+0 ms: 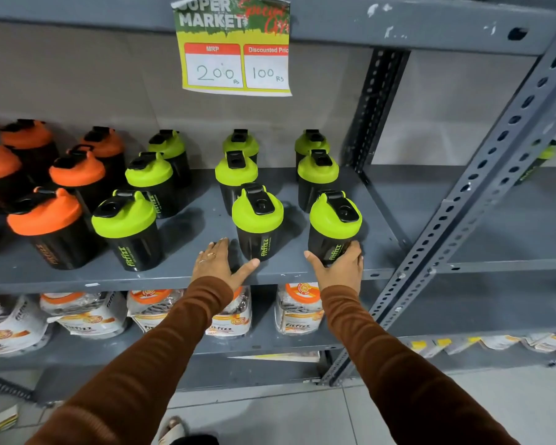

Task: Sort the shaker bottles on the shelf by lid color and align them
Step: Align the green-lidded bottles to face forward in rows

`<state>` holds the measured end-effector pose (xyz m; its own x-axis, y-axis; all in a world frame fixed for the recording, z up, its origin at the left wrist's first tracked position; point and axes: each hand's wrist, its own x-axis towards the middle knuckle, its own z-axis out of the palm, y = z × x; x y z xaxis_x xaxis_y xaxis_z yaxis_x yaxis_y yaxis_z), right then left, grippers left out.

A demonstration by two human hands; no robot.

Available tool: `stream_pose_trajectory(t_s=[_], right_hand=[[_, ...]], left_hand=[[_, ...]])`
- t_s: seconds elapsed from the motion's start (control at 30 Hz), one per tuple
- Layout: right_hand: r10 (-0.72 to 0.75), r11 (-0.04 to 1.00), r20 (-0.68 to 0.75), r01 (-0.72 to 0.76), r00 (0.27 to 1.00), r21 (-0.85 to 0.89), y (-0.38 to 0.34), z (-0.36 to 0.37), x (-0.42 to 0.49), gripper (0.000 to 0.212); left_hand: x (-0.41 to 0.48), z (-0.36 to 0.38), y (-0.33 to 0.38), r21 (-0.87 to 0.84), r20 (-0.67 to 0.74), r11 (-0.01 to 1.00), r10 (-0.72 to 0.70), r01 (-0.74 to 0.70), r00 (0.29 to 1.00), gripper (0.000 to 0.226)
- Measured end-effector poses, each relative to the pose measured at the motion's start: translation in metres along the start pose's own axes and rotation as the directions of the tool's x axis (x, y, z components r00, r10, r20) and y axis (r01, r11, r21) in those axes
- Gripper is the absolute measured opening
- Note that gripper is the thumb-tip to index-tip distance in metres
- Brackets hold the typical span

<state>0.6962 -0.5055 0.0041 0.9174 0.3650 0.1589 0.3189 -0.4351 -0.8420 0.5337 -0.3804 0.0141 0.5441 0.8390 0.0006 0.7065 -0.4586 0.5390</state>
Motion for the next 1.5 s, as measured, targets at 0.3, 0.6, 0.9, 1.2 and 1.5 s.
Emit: stream_pose_trajectory(t_s=[0.3, 0.6, 0.9, 1.2, 1.5], right_hand=[[-0.071, 0.967, 0.068, 0.052, 0.995, 0.250, -0.003, -0.004, 0.011, 0.110], [-0.069, 0.982, 0.139, 0.043, 0.988, 0.182, 0.001, -0.008, 0.021, 0.099], [-0.057, 0.988, 0.154, 0.033, 0.986, 0.152, -0.001, -0.009, 0.020, 0.100], [-0.025, 0.996, 0.194, 0.008, 0.981, 0.089, -0.007, -0.020, 0.016, 0.090], [-0.031, 0.997, 0.226, 0.015, 0.974, 0.074, -0.008, -0.023, 0.014, 0.100]], left_hand=[[0.008, 0.015, 0.034, -0.532, -0.093, 0.844, -0.139, 0.069, 0.986, 0.108], [0.015, -0.002, 0.013, -0.479, -0.086, 0.874, -0.136, 0.079, 0.987, 0.074], [0.008, -0.015, -0.001, -0.457, -0.024, 0.889, -0.049, 0.033, 0.998, 0.075], [-0.007, -0.016, 0.002, -0.420, -0.036, 0.904, -0.109, 0.084, 0.993, 0.065], [-0.013, -0.020, 0.004, -0.374, -0.002, 0.922, -0.104, 0.096, 0.995, 0.064]])
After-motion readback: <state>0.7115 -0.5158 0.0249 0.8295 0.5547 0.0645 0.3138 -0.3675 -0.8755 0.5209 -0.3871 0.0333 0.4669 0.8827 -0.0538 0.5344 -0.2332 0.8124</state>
